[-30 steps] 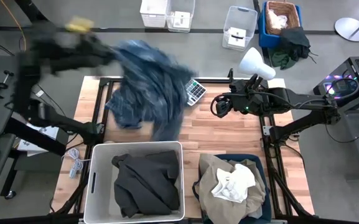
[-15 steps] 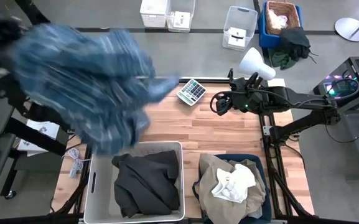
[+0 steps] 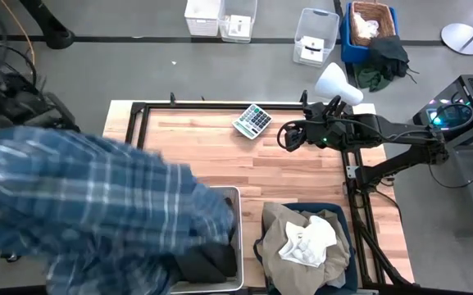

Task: Sort clothes
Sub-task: Put the blue patterned shirt into the white bin

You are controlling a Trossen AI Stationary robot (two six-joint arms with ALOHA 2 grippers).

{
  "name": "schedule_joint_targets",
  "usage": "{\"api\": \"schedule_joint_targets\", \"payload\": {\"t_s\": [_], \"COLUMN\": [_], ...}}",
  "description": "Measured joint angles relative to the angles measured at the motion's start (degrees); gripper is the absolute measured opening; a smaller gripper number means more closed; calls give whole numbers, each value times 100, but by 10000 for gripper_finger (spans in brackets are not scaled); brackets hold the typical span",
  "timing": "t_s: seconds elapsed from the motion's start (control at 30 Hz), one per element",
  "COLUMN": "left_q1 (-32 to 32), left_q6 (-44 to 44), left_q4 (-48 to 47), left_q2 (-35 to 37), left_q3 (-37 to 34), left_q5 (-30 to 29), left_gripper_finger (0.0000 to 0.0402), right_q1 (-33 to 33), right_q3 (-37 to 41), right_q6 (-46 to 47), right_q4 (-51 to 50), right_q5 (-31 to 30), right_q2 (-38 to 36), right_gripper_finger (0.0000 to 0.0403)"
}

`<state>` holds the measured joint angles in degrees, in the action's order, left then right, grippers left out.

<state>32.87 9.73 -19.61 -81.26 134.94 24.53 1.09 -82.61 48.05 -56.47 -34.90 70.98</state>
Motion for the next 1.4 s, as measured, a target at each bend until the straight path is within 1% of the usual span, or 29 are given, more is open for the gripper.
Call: {"api": "schedule_joint_targets", "payload": {"t_s": [0.07, 0.1, 0.13, 0.2, 0.3, 0.4, 0.43, 0.47, 0.53, 0.57, 0.6, 0.63, 0.67, 0.7, 0.73, 0.8, 0.87, 0.97, 1.0, 1.1, 1.2, 1.3, 1.4], "left_q1": [100, 119, 142, 193, 267, 275, 273, 241, 160, 152, 103, 28, -47, -107, -162, -204, -253, -585, -699, -994, -1164, -1059, -792], "left_q6": [-35, -8, 80, 434, 1347, 2602, 3023, 3140, 2934, 2979, 3157, 3415, 3692, 3860, 3810, 3382, 3084, 2741, 2677, 2680, 3037, 3351, 3415], "left_q4": [-898, -1460, -2044, -3166, -4758, -6855, -7214, -6988, -6373, -6126, -6245, -6649, -7104, -7204, -6895, -6000, -5164, -4445, -4299, -4331, -4232, -3368, -2473], "left_q2": [-51, -67, -89, -152, -68, 4, -16, -4, 168, 186, 230, 267, 262, 250, 246, 165, 103, 247, 274, 223, 255, 219, 127], "left_q3": [-5, -25, -29, -65, -34, -4, -55, -274, -894, -1102, -1310, -1488, -1711, -1994, -2325, -3008, -3614, -4203, -4344, -4722, -5038, -5485, -5832], "left_q5": [-282, -541, -906, -1956, -3563, -4705, -4969, -5089, -4997, -4862, -4720, -4538, -4285, -3919, -3497, -2800, -2368, -1618, -1481, -1395, -951, -384, -376], "left_gripper_finger": [0, 0, 0, 0, 0, 0, 0, 0, 0, 0, 0, 0, 0, 0, 0, 0, 0, 0, 0, 0, 0, 0, 0], "right_q1": [-19, -29, -36, -44, -75, -73, -74, -74, -75, -75, -75, -75, -73, -73, -75, -82, -112, -114, -114, -112, -112, -112, -112], "right_q3": [0, -1, -1, -1, 0, -2, 0, -2, -2, 0, -2, -2, -2, -2, -2, -2, -2, -2, -2, -2, -2, -2, -2], "right_q6": [3, 10, 11, 11, -2, -29, -37, -41, -49, -50, -56, -80, -128, -177, -204, -205, -203, -242, -319, -500, -643, -779, -801], "right_q4": [2, 2, 1, 3, 7, 12, 11, 8, 0, -6, -14, -27, -28, -27, -26, -28, -40, -83, -91, -115, -151, -166, -168], "right_q5": [-2, -2, -3, -3, -2, -2, -3, -4, -4, -6, -4, -4, -3, -4, -5, -6, -4, -2, 25, 228, 400, 521, 585], "right_q2": [0, 0, 0, 0, 0, 0, 0, 0, 0, 0, -2, -2, -2, -2, -2, -2, 0, -2, 0, -2, 0, -2, -1], "right_gripper_finger": [195, 195, 195, 195, 195, 195, 195, 195, 195, 195, 195, 195, 195, 195, 195, 195, 195, 195, 195, 195, 195, 195, 195]}}
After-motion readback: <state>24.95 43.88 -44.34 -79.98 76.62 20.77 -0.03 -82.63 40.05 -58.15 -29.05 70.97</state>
